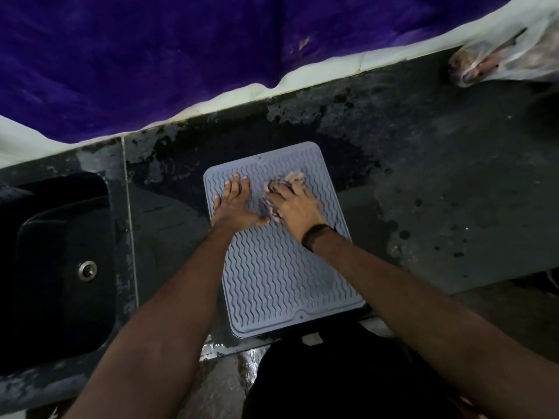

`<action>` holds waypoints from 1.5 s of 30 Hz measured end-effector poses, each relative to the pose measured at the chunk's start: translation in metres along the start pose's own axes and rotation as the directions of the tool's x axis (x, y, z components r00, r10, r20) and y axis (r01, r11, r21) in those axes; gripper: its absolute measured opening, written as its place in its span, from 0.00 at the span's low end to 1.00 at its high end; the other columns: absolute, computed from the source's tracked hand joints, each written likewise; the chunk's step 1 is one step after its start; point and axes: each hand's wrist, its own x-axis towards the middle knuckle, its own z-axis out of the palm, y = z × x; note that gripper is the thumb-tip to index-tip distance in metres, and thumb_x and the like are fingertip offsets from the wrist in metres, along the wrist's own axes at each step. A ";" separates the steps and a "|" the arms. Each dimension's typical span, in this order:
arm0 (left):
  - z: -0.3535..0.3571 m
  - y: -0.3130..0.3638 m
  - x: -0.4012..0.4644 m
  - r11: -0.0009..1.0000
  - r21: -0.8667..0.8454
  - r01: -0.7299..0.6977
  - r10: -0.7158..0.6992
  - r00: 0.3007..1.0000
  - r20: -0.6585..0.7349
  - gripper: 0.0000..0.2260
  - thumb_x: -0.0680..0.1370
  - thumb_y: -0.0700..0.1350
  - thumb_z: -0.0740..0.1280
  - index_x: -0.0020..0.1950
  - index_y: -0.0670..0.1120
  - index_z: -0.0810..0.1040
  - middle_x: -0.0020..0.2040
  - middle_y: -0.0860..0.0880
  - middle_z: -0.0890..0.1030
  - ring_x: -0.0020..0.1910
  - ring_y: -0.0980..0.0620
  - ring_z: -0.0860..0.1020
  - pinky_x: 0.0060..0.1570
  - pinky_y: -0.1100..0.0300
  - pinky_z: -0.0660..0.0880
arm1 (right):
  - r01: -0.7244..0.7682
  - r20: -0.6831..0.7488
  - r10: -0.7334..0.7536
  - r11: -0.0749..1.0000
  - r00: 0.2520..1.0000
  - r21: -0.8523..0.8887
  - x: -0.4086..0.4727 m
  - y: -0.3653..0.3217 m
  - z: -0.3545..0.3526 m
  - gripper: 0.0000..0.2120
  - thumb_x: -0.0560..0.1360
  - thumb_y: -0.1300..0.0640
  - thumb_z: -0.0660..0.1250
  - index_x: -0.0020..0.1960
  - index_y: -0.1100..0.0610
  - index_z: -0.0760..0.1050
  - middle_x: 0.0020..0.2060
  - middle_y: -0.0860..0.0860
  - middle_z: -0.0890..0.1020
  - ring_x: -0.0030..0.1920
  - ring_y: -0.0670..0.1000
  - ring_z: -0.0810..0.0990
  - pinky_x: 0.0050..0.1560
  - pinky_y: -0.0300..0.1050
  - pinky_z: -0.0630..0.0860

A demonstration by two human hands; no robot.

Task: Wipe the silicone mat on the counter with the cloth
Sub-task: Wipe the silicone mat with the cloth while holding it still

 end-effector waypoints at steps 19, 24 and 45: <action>0.043 0.017 -0.029 0.990 -0.030 -0.134 0.125 0.969 -0.212 0.36 0.83 0.50 0.59 0.83 0.48 0.39 0.83 0.49 0.38 0.81 0.50 0.37 0.78 0.42 0.36 | -0.076 -0.007 0.075 0.993 0.997 -0.095 -0.026 0.035 -0.001 0.24 0.76 0.58 0.56 0.72 0.55 0.68 0.64 0.57 0.74 0.67 0.63 0.68 0.69 0.61 0.63; 0.046 0.017 -0.027 0.990 -0.029 -0.140 0.131 0.968 -0.216 0.35 0.83 0.51 0.57 0.83 0.48 0.38 0.83 0.49 0.37 0.81 0.50 0.36 0.77 0.43 0.34 | -0.015 -0.049 0.011 0.998 0.999 -0.067 -0.099 0.029 0.006 0.22 0.71 0.64 0.68 0.64 0.56 0.77 0.62 0.55 0.79 0.62 0.64 0.75 0.61 0.60 0.73; 0.040 0.021 -0.026 0.996 -0.021 -0.085 0.082 0.989 -0.125 0.34 0.85 0.52 0.53 0.82 0.49 0.34 0.81 0.50 0.32 0.80 0.50 0.32 0.76 0.44 0.30 | 0.005 0.042 -0.002 0.997 0.999 -0.077 -0.145 -0.012 0.028 0.27 0.69 0.57 0.71 0.67 0.52 0.74 0.66 0.53 0.76 0.66 0.61 0.72 0.63 0.57 0.71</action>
